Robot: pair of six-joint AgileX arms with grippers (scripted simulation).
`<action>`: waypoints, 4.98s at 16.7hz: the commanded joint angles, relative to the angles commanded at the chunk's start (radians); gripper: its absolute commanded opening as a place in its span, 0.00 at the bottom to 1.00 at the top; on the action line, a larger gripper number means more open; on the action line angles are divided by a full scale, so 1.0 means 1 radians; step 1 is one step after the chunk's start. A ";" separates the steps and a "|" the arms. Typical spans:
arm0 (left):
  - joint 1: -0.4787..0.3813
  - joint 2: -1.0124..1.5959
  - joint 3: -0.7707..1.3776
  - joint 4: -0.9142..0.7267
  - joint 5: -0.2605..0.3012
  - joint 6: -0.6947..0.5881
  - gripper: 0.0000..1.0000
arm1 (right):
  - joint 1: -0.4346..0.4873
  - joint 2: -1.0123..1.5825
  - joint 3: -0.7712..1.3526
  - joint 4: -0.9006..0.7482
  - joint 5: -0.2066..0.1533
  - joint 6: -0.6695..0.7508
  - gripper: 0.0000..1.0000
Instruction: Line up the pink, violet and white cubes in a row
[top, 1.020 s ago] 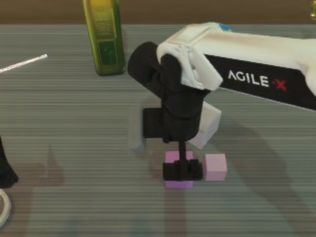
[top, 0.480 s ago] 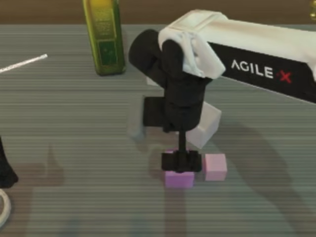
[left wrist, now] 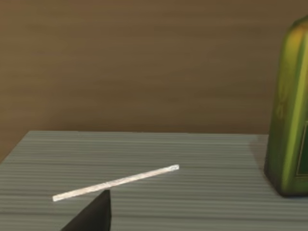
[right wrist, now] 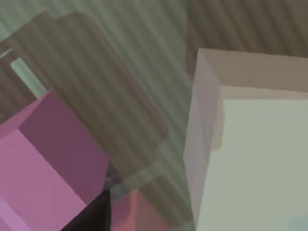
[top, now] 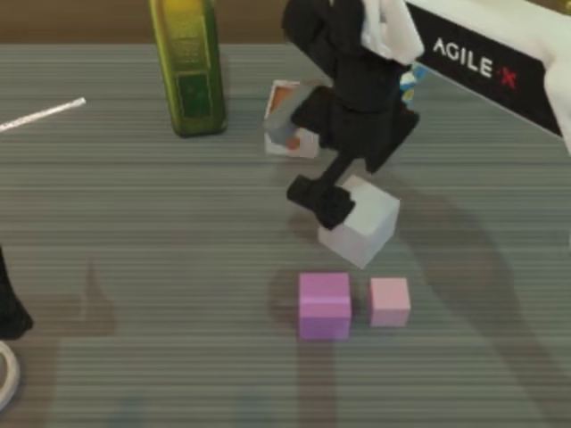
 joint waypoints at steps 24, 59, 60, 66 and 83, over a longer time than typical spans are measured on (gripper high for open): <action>0.000 0.000 0.000 0.000 0.000 0.000 1.00 | -0.026 0.091 -0.207 0.290 0.003 0.048 0.70; 0.000 0.000 0.000 0.000 0.000 0.000 1.00 | 0.010 0.055 0.012 0.027 0.000 0.025 0.00; 0.000 0.000 0.000 0.000 0.000 0.000 1.00 | 0.036 0.074 0.046 0.006 0.001 0.004 0.00; 0.000 0.000 0.000 0.000 0.000 0.000 1.00 | 0.253 0.216 0.382 -0.165 0.003 -0.175 0.00; 0.000 0.000 0.000 0.000 0.000 0.000 1.00 | 0.345 0.215 0.193 0.015 0.003 -0.250 0.00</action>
